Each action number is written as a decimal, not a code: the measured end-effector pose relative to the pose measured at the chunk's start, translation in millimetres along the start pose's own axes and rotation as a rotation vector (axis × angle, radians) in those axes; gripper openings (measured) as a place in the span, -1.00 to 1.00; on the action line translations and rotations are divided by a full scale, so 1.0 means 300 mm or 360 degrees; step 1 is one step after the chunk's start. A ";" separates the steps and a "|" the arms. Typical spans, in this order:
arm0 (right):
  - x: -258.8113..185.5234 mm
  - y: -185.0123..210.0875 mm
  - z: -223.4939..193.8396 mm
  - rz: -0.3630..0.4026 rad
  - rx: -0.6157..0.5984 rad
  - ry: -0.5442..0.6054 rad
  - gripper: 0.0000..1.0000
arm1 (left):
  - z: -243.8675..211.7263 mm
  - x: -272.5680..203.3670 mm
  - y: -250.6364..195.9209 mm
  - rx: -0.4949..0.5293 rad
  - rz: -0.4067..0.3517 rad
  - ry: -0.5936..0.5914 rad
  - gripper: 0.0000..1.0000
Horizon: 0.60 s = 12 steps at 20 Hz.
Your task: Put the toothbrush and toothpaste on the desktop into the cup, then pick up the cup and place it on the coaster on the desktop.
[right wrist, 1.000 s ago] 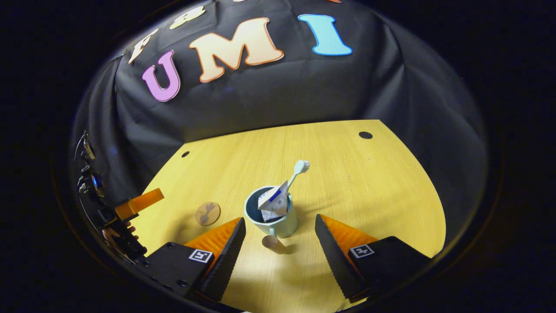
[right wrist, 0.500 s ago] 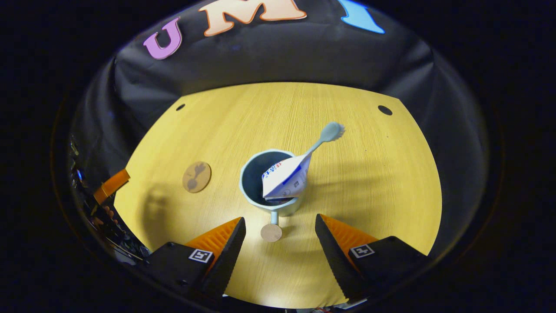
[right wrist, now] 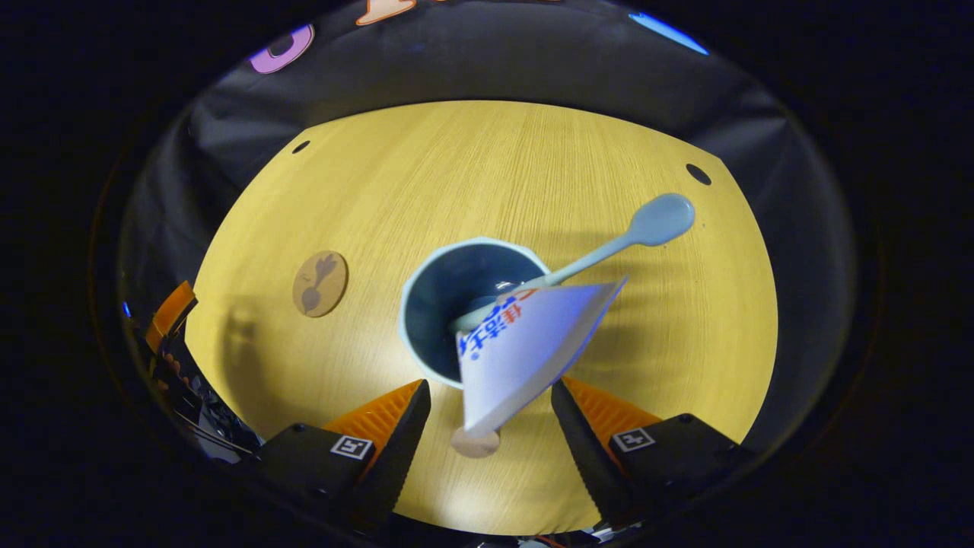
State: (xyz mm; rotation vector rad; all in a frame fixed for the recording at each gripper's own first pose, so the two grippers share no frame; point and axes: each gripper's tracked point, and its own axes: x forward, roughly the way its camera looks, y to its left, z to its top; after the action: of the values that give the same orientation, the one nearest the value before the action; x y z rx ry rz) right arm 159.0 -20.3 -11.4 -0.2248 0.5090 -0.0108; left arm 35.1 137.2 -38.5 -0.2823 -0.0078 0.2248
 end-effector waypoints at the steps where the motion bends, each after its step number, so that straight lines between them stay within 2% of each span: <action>1: 0.003 -0.005 0.001 -0.0008 0.0008 0.0011 0.81 | -0.009 -0.002 0.000 -0.0008 -0.0003 0.0015 0.89; 3: 0.013 -0.012 0.000 -0.0017 0.0015 0.0032 0.65 | -0.021 -0.001 -0.006 -0.0043 -0.0020 0.0041 0.89; 4: 0.016 -0.004 -0.004 -0.0004 0.0018 0.0046 0.31 | -0.026 0.002 -0.011 -0.0062 -0.0033 0.0045 0.89; 5: 0.018 0.002 -0.010 0.0009 0.0008 0.0060 0.38 | -0.030 0.008 -0.013 -0.0077 -0.0036 0.0055 0.89; 6: 0.021 0.014 -0.016 0.0025 -0.0007 0.0076 0.15 | -0.035 0.010 -0.012 -0.0082 -0.0037 0.0062 0.89; 7: 0.030 0.020 -0.020 0.0021 -0.0020 0.0089 0.04 | -0.032 0.013 -0.012 -0.0080 -0.0037 0.0062 0.89; 9: 0.030 0.007 -0.027 -0.0008 -0.0056 0.0122 -0.47 | -0.032 0.014 -0.024 -0.0082 -0.0056 0.0067 0.89; 12: 0.029 0.005 -0.028 -0.0025 -0.0049 0.0132 -0.50 | -0.038 0.019 -0.039 -0.0087 -0.0085 0.0087 0.89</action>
State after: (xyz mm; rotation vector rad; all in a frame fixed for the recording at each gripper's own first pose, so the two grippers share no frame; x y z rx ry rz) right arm 162.4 -21.1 -23.0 -0.2591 0.5900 -0.0275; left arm 43.6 124.5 -46.3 -0.3424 0.0324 0.1641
